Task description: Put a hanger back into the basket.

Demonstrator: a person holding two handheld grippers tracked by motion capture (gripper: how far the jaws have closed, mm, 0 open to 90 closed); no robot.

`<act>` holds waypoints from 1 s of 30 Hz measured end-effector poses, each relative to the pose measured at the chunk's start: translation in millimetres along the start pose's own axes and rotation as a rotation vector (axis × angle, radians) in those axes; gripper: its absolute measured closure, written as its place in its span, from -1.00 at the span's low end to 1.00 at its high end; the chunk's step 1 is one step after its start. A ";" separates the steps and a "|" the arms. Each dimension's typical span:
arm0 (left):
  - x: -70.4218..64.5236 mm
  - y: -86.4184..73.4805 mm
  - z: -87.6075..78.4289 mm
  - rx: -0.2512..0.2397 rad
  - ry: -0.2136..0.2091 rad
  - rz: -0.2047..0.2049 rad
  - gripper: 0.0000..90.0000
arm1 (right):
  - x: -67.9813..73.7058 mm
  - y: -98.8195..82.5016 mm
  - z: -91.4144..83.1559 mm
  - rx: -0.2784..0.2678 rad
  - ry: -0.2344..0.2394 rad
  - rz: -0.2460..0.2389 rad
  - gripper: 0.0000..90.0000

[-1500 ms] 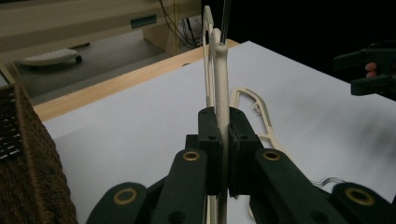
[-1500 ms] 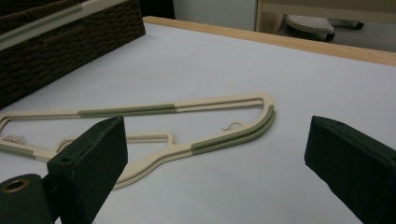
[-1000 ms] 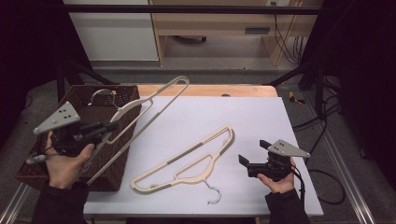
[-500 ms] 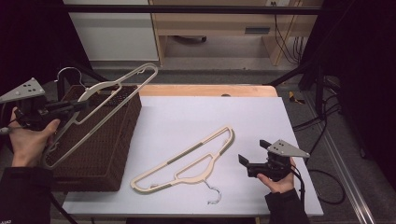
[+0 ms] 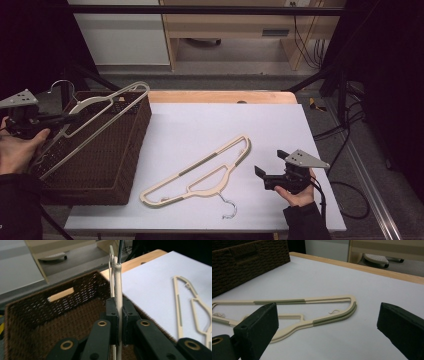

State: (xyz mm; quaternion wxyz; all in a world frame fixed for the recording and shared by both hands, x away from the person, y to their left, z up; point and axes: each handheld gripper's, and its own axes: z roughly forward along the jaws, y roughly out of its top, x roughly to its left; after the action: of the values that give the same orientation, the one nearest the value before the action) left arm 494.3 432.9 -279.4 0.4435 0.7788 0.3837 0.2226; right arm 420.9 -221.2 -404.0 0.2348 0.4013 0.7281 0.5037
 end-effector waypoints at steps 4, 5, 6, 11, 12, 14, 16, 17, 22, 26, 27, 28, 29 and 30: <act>14.4 -12.9 3.7 0.003 0.004 -0.042 0.91 | 1.1 -0.6 2.0 0.009 0.003 -0.006 -0.91; 18.2 -18.6 6.3 0.012 0.005 -0.048 0.91 | 1.0 -0.6 1.9 0.010 0.002 -0.006 -0.91; 18.2 -18.6 6.3 0.012 0.005 -0.048 0.91 | 0.7 -0.6 1.8 0.008 0.000 -0.003 -0.91; 22.6 -35.5 18.4 0.055 0.024 -0.073 0.91 | -0.2 -0.9 1.1 0.006 -0.001 0.003 -0.91; 22.3 -38.5 20.8 0.062 0.025 -0.078 0.91 | -0.2 -0.9 1.3 0.006 -0.003 0.000 -0.91; 21.8 -42.6 24.3 0.073 0.023 -0.084 0.91 | 0.1 -1.0 1.1 0.007 0.004 -0.004 -0.91; 20.2 -51.4 32.4 0.094 0.025 -0.095 0.91 | 0.2 -1.0 1.4 0.008 0.001 -0.003 -0.91; 19.8 -54.7 35.4 0.103 0.023 -0.103 0.91 | 0.2 -1.0 1.5 0.007 0.000 -0.002 -0.91; 20.9 -67.8 46.4 0.132 0.033 -0.133 0.89 | 0.5 -0.9 1.3 0.006 -0.001 -0.002 -0.91; 24.6 -77.2 55.5 0.196 0.097 -0.184 0.85 | 0.5 -1.0 1.4 0.006 0.000 -0.002 -0.91; 24.6 -77.2 55.5 0.196 0.097 -0.184 0.84 | 0.5 -1.0 1.4 0.006 0.000 -0.002 -0.91; 28.4 -82.2 55.4 0.221 0.125 -0.205 0.82 | 0.7 -1.1 1.7 0.008 0.000 -0.003 -0.91; 28.4 -82.2 55.4 0.221 0.125 -0.205 0.81 | 0.9 -1.2 1.6 0.009 0.003 -0.003 -0.91; 30.3 -84.2 51.3 0.213 0.133 -0.229 0.80 | 1.1 -1.2 1.8 0.009 0.003 -0.005 -0.91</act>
State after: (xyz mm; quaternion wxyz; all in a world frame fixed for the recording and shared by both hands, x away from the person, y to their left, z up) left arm 514.2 456.6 -377.8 0.3548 0.7560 0.5199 0.1796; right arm 421.2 -219.5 -405.7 0.2329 0.3999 0.7317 0.5004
